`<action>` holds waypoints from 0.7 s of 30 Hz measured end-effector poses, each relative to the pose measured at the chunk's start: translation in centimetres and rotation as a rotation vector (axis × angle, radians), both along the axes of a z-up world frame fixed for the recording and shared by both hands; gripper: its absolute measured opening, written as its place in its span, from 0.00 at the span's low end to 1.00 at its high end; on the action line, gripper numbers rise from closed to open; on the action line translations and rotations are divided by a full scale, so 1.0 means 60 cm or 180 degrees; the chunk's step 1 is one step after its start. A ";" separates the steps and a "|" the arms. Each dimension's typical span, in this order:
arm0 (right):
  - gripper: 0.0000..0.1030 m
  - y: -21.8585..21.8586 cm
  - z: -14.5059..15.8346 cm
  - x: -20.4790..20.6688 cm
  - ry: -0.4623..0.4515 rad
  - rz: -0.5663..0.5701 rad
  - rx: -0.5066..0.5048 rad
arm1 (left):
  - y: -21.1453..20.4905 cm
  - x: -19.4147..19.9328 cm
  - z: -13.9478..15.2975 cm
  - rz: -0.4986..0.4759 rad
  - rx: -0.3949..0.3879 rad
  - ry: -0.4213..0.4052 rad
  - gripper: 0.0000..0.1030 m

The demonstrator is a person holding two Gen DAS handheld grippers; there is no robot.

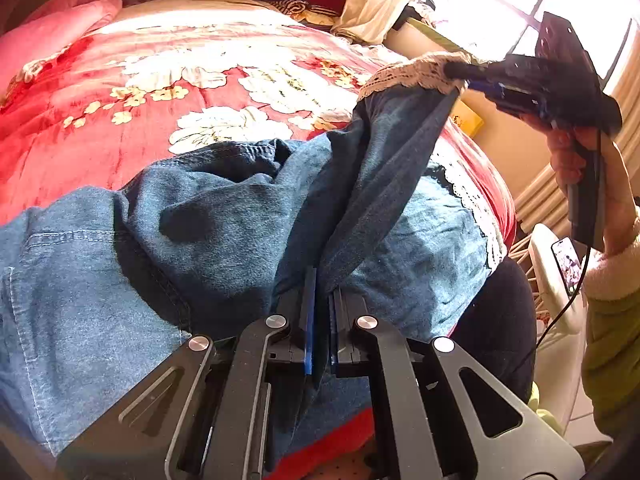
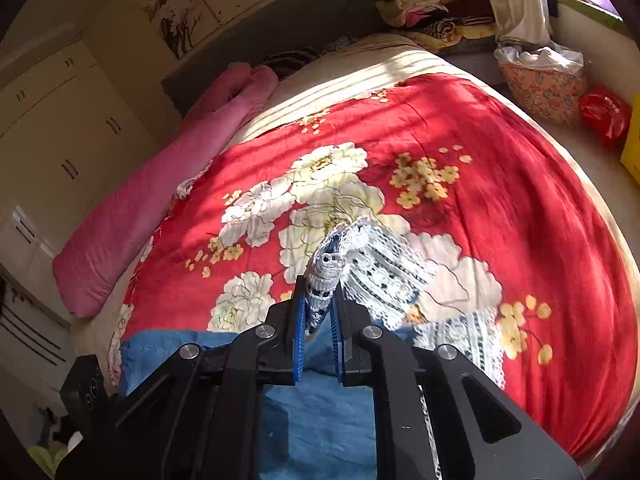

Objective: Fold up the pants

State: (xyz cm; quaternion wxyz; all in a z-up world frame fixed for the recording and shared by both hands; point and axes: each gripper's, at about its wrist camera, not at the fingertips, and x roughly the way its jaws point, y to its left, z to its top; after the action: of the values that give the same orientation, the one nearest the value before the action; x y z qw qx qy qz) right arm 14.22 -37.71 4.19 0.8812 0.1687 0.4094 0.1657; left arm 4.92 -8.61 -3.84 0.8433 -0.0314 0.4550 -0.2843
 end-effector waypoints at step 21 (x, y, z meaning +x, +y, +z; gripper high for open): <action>0.10 -0.102 -0.133 -0.227 0.0510 -0.0450 0.0033 | -0.062 -0.065 -0.028 -0.0581 0.0341 -0.0218 0.01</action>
State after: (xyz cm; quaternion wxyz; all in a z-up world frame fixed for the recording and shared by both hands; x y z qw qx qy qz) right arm 0.58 -43.81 -3.81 0.8542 0.2144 0.4647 0.0912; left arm 1.00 -12.33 -5.50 0.8294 0.0651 0.4415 -0.3360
